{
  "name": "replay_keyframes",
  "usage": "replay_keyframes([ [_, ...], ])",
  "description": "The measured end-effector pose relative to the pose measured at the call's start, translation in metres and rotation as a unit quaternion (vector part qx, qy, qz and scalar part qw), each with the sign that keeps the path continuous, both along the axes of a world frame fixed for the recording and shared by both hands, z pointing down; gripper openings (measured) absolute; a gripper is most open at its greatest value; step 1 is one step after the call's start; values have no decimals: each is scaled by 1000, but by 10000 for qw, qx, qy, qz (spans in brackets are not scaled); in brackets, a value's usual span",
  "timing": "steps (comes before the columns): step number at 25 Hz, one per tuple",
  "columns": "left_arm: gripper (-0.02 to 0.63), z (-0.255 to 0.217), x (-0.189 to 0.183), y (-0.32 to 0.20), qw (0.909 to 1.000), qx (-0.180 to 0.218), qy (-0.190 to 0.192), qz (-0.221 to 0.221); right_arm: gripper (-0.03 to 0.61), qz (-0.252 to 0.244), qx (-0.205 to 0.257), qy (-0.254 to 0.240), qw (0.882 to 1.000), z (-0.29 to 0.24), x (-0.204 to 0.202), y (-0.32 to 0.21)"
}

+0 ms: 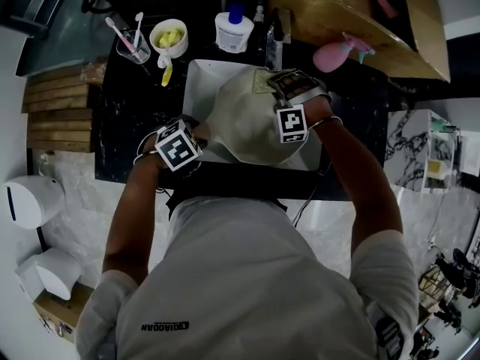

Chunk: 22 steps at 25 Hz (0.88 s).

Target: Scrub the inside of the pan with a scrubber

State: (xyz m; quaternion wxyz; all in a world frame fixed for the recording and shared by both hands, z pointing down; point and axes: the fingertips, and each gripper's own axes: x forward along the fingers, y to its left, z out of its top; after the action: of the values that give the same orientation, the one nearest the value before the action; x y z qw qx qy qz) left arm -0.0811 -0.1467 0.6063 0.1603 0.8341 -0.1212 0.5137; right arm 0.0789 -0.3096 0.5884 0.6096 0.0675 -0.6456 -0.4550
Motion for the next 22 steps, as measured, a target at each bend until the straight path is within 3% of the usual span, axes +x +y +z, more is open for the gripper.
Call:
replay_keyframes([
  [6,219,-2,-1,-1,10000,-24,-8,30,89,-503,387,961,9933,33,3,-5],
  [11,219,-1,-1,-2,10000,-13,0,26,91,-205,126,1351,9905,51,20,-9],
  [22,219,-1,-2,-2,10000,-57,-6,26,91,580,-499,1502,9857,68,56,0],
])
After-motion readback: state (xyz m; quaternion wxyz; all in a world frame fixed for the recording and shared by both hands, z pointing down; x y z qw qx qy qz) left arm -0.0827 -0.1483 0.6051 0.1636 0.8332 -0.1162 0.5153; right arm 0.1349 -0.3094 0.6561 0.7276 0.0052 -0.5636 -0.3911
